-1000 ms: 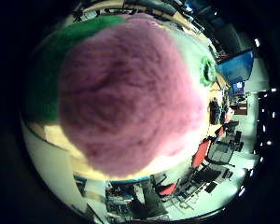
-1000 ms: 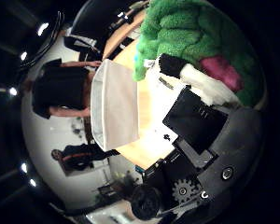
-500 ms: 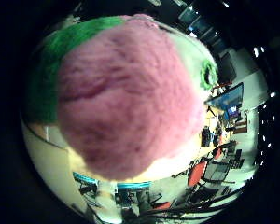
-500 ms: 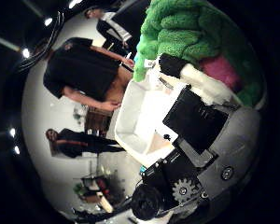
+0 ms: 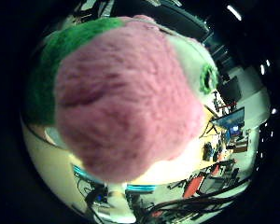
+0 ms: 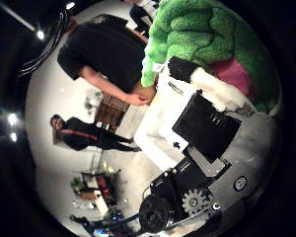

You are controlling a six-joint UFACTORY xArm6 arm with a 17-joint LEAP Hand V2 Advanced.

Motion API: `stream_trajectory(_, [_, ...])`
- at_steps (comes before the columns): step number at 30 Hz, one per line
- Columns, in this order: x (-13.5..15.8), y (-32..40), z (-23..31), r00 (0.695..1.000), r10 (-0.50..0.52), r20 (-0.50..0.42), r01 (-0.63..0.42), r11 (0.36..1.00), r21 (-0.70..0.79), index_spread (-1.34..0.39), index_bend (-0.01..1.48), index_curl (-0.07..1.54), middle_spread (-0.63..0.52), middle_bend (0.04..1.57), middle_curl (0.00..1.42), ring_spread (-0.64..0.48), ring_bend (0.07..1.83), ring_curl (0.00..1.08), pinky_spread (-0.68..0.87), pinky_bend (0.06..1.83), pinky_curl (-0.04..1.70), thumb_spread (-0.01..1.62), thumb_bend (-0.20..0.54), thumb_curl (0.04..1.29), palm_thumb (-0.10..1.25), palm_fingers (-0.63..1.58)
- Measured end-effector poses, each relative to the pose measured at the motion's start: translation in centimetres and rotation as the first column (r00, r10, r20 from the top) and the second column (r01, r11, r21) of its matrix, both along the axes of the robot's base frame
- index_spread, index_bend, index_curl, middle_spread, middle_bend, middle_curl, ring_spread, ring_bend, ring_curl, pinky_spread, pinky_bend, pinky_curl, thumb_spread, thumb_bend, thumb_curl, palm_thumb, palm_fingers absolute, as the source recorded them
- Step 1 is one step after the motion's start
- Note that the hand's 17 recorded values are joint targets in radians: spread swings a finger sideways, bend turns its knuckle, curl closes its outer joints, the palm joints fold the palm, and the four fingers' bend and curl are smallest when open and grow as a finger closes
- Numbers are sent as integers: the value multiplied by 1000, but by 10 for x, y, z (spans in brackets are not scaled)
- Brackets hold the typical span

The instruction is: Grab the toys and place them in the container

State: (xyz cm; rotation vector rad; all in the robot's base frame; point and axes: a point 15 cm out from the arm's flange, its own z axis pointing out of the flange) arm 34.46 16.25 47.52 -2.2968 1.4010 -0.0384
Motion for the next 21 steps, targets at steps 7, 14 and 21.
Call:
stream_trajectory(7, [1, 33, -3, 999, 40, 34, -39, 999, -29, -602, 449, 653, -403, 971, 531, -336, 1179, 458, -593, 1027, 396, 952, -19, 327, 975, 1229])
stream_trajectory(14, [6, 49, -18, 998, 66, 13, -65, 996, -68, -604, 446, 662, -402, 974, 531, -337, 1177, 458, -599, 1016, 398, 951, -19, 326, 976, 1227])
stream_trajectory(21, [11, 70, -28, 994, 107, 16, -105, 991, -79, -606, 446, 671, -402, 980, 531, -339, 1172, 457, -616, 992, 392, 949, -20, 325, 977, 1220])
